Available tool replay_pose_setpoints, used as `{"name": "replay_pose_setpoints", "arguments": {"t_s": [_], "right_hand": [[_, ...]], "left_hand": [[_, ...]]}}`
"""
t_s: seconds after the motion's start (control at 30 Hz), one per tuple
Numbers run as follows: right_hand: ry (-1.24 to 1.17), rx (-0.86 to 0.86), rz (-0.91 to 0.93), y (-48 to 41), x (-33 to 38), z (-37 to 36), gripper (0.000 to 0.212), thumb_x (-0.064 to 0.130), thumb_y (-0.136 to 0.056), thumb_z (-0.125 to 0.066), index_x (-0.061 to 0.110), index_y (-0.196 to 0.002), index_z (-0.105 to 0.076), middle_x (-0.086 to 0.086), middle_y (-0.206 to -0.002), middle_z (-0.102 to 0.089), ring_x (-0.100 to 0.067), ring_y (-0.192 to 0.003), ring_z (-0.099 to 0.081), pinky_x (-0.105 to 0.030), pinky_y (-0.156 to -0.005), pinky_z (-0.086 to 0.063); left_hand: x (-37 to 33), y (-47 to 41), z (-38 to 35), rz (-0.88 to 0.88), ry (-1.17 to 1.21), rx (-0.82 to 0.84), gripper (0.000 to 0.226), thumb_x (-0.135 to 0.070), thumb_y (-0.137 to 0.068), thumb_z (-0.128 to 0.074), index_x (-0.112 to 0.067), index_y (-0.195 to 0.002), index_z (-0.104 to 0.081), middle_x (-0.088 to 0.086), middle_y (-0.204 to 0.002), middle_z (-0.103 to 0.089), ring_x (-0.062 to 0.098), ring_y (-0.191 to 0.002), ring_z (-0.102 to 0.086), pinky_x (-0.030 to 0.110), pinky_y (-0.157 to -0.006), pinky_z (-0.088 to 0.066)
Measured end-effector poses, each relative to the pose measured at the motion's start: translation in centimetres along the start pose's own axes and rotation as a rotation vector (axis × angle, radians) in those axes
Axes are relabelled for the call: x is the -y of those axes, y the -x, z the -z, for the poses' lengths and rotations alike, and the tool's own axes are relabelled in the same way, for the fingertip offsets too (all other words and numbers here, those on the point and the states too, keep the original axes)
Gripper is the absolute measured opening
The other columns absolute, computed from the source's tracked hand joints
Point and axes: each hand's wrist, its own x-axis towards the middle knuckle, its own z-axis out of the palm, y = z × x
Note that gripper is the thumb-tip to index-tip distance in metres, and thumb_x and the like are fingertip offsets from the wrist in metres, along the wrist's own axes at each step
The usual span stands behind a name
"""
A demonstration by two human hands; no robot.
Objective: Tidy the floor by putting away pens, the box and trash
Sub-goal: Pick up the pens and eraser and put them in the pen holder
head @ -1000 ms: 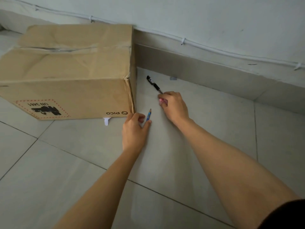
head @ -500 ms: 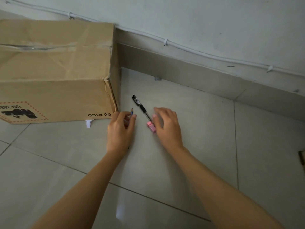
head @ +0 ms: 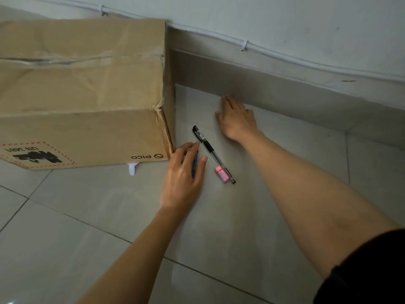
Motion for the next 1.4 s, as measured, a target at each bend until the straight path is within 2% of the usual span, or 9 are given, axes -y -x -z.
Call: {"name": "replay_pose_setpoints", "arguments": {"t_s": [0.1,0.3,0.47,0.6,0.7,0.93,1.07,1.17,1.4], "right_hand": [[-0.019,-0.059,0.000,0.1,0.1,0.1,0.049,0.030,-0.099,-0.029,0.009,-0.143,-0.024,-0.010,-0.152,-0.025,-0.027,-0.139,-0.022,-0.042,-0.108,-0.026],[-0.267,-0.240,0.057,4.1,0.1,-1.4,0.039,0.019,-0.096,-0.040,0.003,-0.130,-0.046,-0.016,-0.136,-0.046,-0.033,-0.126,-0.039,-0.038,-0.101,-0.033],[-0.398,-0.271,0.091,8.4,0.5,-2.5,0.034,0.015,-0.095,-0.042,0.003,-0.125,-0.053,-0.014,-0.128,-0.052,-0.030,-0.119,-0.044,-0.036,-0.100,-0.036],[-0.461,-0.221,0.080,11.5,1.0,-2.5,0.032,0.016,-0.095,-0.043,0.005,-0.123,-0.054,-0.010,-0.128,-0.052,-0.026,-0.120,-0.043,-0.032,-0.098,-0.035],[-0.469,-0.208,0.098,13.5,1.5,-2.8,0.034,0.018,-0.093,-0.048,0.005,-0.125,-0.053,-0.010,-0.128,-0.051,-0.026,-0.120,-0.043,-0.031,-0.099,-0.036],[-0.498,-0.243,0.012,16.4,3.1,-3.5,0.054,0.021,-0.082,-0.064,0.014,-0.133,-0.044,-0.007,-0.128,-0.051,-0.025,-0.120,-0.043,-0.033,-0.097,-0.037],[-0.399,-0.273,-0.137,16.2,3.8,-3.1,0.053,0.028,-0.083,-0.063,0.011,-0.130,-0.045,-0.012,-0.125,-0.049,-0.028,-0.118,-0.039,-0.035,-0.095,-0.035],[-0.404,-0.182,-0.116,15.4,4.2,-2.9,0.045,0.023,-0.084,-0.062,0.008,-0.125,-0.050,-0.013,-0.121,-0.047,-0.027,-0.117,-0.037,-0.030,-0.092,-0.037],[-0.445,-0.106,-0.034,15.3,3.3,-2.4,0.043,0.021,-0.081,-0.067,0.006,-0.119,-0.055,-0.014,-0.116,-0.050,-0.026,-0.114,-0.043,-0.029,-0.087,-0.039]], "left_hand": [[0.0,0.0,0.0,0.005,-0.007,0.015,0.047,-0.036,-0.092,-0.040,-0.008,-0.128,-0.051,0.010,-0.124,-0.056,0.022,-0.117,-0.051,0.031,-0.099,-0.042],[0.1,0.1,-0.1,0.011,-0.063,0.038,0.049,-0.038,-0.092,-0.038,-0.008,-0.129,-0.050,0.010,-0.125,-0.056,0.023,-0.117,-0.050,0.035,-0.098,-0.043],[0.1,0.1,0.0,0.009,-0.077,0.025,0.047,-0.035,-0.092,-0.039,-0.005,-0.125,-0.054,0.012,-0.121,-0.059,0.025,-0.113,-0.053,0.029,-0.096,-0.040],[-0.1,0.6,0.4,0.040,-0.015,-0.020,0.035,-0.023,-0.092,-0.046,-0.003,-0.119,-0.058,0.014,-0.114,-0.062,0.028,-0.108,-0.057,0.021,-0.092,-0.036],[-0.2,1.9,1.1,0.035,-0.045,0.007,0.032,-0.019,-0.091,-0.047,-0.003,-0.115,-0.060,0.016,-0.110,-0.064,0.033,-0.104,-0.057,0.022,-0.089,-0.035],[0.3,5.3,3.5,-0.009,-0.153,0.099,0.032,-0.016,-0.088,-0.056,-0.003,-0.117,-0.059,0.017,-0.111,-0.065,0.034,-0.103,-0.056,0.023,-0.089,-0.034],[-0.6,5.0,3.9,0.168,0.004,0.042,0.033,-0.014,-0.093,-0.049,-0.007,-0.124,-0.055,0.012,-0.110,-0.066,0.029,-0.099,-0.058,0.038,-0.085,-0.049],[-1.9,4.1,3.2,0.285,0.101,0.032,0.028,-0.012,-0.093,-0.046,-0.006,-0.118,-0.057,0.016,-0.107,-0.065,0.031,-0.097,-0.060,0.042,-0.085,-0.050],[-3.0,1.6,2.3,0.404,0.080,0.064,0.031,-0.011,-0.082,-0.064,-0.003,-0.112,-0.059,0.015,-0.110,-0.060,0.023,-0.081,-0.056,0.023,-0.073,-0.039]]}}
